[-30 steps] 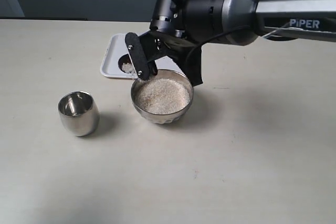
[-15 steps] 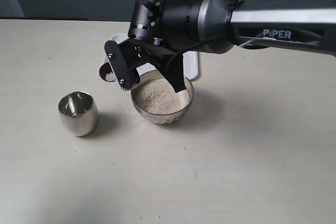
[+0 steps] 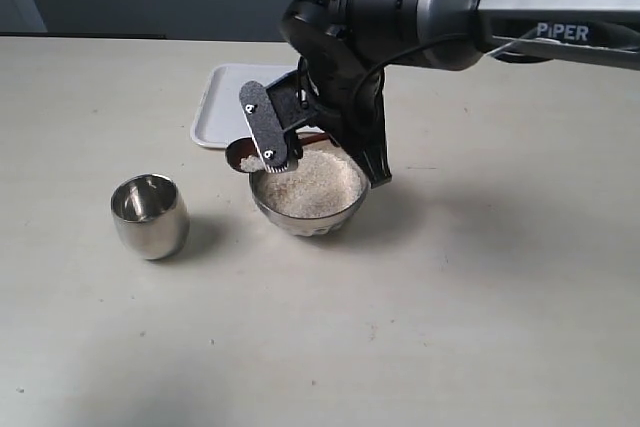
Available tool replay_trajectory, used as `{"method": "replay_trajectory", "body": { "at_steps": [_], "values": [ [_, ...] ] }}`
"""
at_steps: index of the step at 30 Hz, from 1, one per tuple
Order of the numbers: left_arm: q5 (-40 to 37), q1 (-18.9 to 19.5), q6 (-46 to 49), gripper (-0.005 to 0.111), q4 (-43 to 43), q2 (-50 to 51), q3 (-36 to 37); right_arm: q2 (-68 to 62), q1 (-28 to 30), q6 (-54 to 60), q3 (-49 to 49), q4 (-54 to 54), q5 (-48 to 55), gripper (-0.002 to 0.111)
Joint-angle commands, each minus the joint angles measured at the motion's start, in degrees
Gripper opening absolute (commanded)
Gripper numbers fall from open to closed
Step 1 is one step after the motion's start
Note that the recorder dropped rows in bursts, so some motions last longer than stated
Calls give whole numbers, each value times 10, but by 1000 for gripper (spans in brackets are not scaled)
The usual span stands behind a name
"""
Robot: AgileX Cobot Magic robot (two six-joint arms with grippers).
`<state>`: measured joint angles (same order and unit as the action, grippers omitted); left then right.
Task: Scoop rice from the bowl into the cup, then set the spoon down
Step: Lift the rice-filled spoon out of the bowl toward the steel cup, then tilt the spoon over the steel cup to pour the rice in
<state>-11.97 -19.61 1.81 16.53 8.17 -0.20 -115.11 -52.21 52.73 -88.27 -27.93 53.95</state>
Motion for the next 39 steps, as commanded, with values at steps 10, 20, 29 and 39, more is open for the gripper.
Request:
{"method": "replay_trajectory", "body": {
  "at_steps": [10, 20, 29, 39],
  "values": [
    [0, -6, -2, 0, 0, -4, 2, 5, -16, 26, -63, 11, 34, -1],
    [0, -6, -2, 0, 0, -4, 2, -43, -55, 27, -117, -1, 42, -1],
    [0, -6, -2, 0, 0, -4, 2, -71, -89, 20, -143, -82, 6, -1],
    [2, -6, -2, 0, 0, -4, 2, -94, -104, -109, -143, -181, -80, -1]
  ]
}}
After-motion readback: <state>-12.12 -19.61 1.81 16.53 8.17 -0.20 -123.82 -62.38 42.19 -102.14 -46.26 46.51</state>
